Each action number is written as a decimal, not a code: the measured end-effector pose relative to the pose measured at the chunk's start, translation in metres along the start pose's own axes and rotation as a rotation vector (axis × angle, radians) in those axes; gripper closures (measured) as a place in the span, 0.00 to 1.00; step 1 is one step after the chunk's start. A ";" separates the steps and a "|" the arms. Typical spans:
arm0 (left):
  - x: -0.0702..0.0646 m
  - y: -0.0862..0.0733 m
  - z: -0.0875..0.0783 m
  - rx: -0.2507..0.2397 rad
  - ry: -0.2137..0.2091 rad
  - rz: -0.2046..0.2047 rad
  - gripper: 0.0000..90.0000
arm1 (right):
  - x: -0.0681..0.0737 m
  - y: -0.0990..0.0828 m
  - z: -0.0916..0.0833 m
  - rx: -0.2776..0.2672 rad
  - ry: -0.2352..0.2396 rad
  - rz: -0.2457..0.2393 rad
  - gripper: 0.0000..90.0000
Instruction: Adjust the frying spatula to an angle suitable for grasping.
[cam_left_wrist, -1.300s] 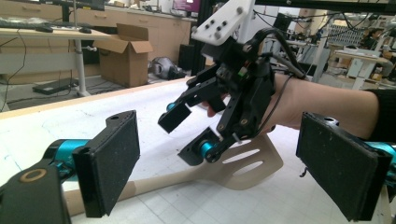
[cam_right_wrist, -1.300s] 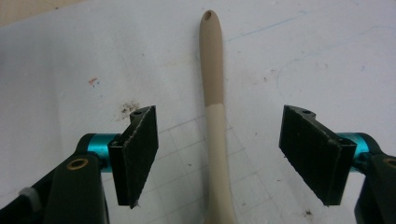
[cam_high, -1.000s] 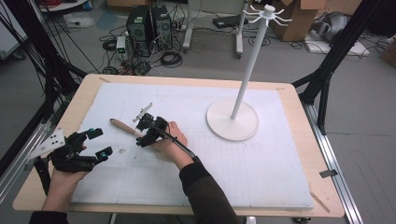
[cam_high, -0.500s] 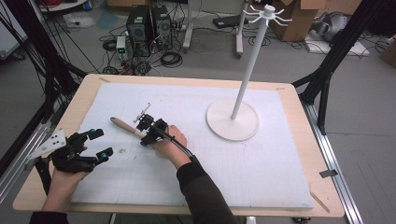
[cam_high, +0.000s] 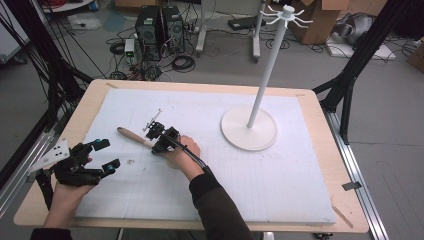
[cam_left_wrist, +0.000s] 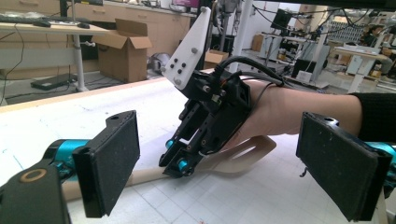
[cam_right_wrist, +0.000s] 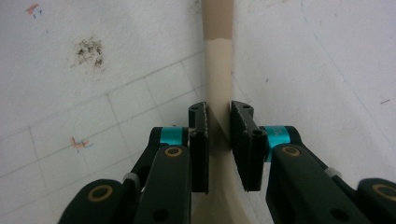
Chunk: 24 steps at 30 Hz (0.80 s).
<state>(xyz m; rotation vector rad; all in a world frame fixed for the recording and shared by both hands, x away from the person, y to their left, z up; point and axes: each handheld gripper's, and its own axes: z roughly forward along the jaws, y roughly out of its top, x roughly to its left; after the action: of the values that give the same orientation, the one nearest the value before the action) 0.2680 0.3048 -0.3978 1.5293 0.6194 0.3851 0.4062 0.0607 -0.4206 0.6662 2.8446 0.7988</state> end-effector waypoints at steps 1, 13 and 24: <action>0.000 0.000 -0.001 0.000 0.000 0.001 0.15 | 0.001 0.000 0.000 -0.001 -0.003 -0.002 0.87; 0.001 0.004 -0.007 -0.032 0.000 -0.006 0.15 | -0.010 -0.021 -0.050 -0.043 0.022 -0.062 0.87; -0.002 0.004 -0.003 -0.038 -0.015 -0.012 0.15 | -0.017 -0.110 -0.122 -0.088 0.059 -0.135 0.87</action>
<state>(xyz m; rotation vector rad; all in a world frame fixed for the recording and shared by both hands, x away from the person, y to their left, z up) 0.2654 0.3059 -0.3933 1.4905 0.6061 0.3744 0.3529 -0.0878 -0.3737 0.4413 2.8495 0.9287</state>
